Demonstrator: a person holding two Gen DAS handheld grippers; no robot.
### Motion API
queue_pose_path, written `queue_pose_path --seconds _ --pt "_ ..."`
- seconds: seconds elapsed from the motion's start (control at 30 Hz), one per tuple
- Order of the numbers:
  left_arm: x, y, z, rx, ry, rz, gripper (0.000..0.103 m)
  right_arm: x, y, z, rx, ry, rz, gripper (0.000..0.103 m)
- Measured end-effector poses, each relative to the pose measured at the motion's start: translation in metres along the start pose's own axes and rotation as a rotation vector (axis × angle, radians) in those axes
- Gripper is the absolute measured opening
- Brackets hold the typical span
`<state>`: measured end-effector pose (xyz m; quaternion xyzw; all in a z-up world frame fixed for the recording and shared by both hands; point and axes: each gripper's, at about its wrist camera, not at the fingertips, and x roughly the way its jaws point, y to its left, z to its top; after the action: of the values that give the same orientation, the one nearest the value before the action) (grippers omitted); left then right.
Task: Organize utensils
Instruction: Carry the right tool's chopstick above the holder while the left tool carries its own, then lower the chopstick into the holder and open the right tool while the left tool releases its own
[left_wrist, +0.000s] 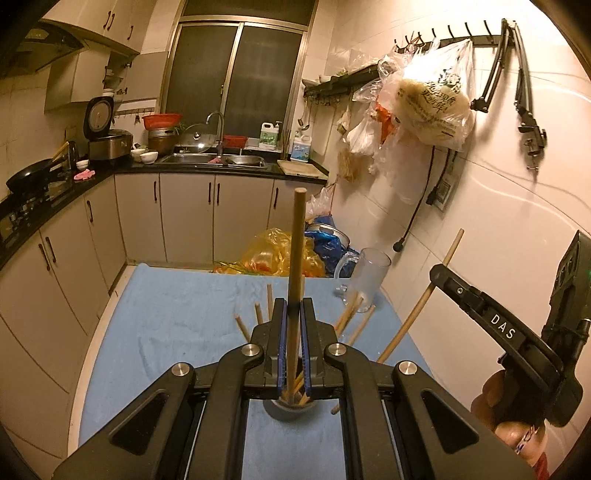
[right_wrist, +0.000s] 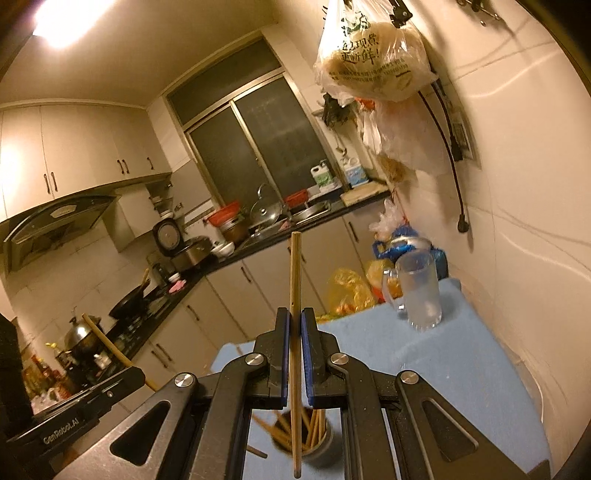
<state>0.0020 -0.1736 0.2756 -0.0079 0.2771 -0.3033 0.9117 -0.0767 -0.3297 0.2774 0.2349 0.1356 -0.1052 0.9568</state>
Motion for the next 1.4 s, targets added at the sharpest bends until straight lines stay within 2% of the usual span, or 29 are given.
queue_pose_path --seconds 0.23,0.5,0.83,1.4 --pt "0.035 0.008 -0.010 -0.026 0.030 -0.021 0.006 0.034 0.002 -0.006 -0.018 -0.014 -0.024 0.007" --pt "0.056 0.018 -0.037 -0.025 0.071 -0.050 0.006 0.060 -0.003 -0.035 -0.041 0.046 -0.037 0.007" --pt "0.066 0.029 -0.066 -0.018 0.105 -0.026 0.006 0.068 -0.007 -0.061 -0.044 0.105 -0.035 0.007" --pt "0.079 0.037 -0.079 -0.011 0.127 0.000 0.007 0.079 -0.015 -0.083 -0.042 0.193 -0.031 0.008"
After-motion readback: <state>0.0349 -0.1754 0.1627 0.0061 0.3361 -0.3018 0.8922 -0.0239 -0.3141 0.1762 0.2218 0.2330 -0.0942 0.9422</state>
